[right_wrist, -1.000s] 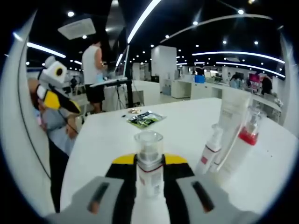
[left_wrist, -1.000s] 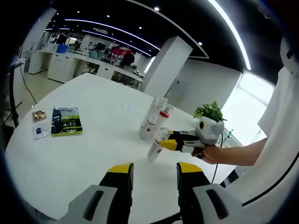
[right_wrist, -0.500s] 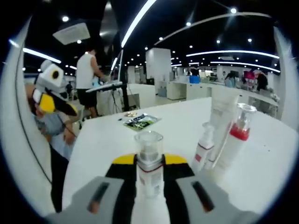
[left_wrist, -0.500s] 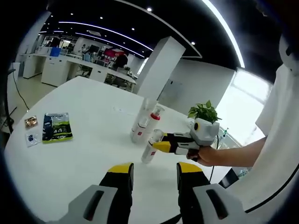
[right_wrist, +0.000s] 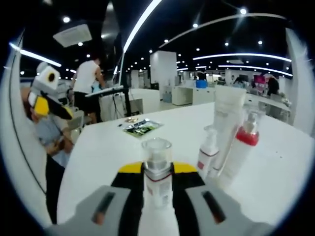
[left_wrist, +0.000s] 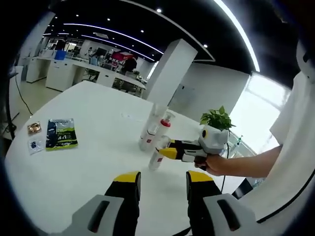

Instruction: Arrange the skincare products in the storage area until every visible bottle or jar stands upright without overlapping.

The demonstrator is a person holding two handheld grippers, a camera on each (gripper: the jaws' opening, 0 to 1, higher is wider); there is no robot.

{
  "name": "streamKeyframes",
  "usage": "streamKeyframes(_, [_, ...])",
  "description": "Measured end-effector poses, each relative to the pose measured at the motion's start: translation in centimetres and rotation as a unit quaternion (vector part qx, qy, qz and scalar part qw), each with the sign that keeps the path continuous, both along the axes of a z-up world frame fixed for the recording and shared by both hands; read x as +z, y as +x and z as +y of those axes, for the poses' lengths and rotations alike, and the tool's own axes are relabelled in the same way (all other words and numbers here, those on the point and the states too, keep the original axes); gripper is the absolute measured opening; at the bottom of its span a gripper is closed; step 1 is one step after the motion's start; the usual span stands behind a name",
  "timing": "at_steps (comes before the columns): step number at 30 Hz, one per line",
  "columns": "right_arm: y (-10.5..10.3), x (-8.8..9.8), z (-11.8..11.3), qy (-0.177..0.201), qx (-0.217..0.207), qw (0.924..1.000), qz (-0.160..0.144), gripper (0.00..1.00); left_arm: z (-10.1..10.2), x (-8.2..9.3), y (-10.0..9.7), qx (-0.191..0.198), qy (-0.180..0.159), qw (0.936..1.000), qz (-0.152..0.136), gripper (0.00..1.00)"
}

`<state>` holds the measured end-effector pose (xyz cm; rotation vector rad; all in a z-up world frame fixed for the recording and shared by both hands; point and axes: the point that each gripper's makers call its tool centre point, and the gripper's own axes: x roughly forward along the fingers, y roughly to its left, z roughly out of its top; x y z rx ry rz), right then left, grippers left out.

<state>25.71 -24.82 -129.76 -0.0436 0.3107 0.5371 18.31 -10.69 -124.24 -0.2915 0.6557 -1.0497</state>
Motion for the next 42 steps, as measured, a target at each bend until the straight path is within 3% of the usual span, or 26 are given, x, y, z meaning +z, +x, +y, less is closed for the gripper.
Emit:
streamKeyframes(5, [0.7,-0.2,-1.4,0.006,-0.030,0.9995,-0.001,0.18,-0.8,0.0,0.3,-0.005,-0.002,1.0000,-0.003,0.38])
streamKeyframes(9, [1.1,-0.8,-2.0,-0.012,-0.029,0.9995,-0.003,0.18,-1.1,0.0,0.1,-0.010,-0.003,0.9999,-0.001,0.38])
streamKeyframes(16, [1.2,-1.1,-2.8,0.005,-0.033,0.9991,-0.025,0.19,-1.4,-0.2,0.7,-0.012,-0.002,0.9999,0.001,0.38])
streamKeyframes(26, [1.4,-0.9,-3.1,0.005,-0.046,0.9985,-0.030,0.20,-1.6,0.0,0.9,-0.021,-0.002,0.9998,-0.003,0.38])
streamKeyframes(42, [1.6,-2.3,-2.1,-0.004,-0.037,0.9993,0.008,0.29,-0.3,0.3,1.1,-0.010,-0.008,0.9999,-0.010,0.38])
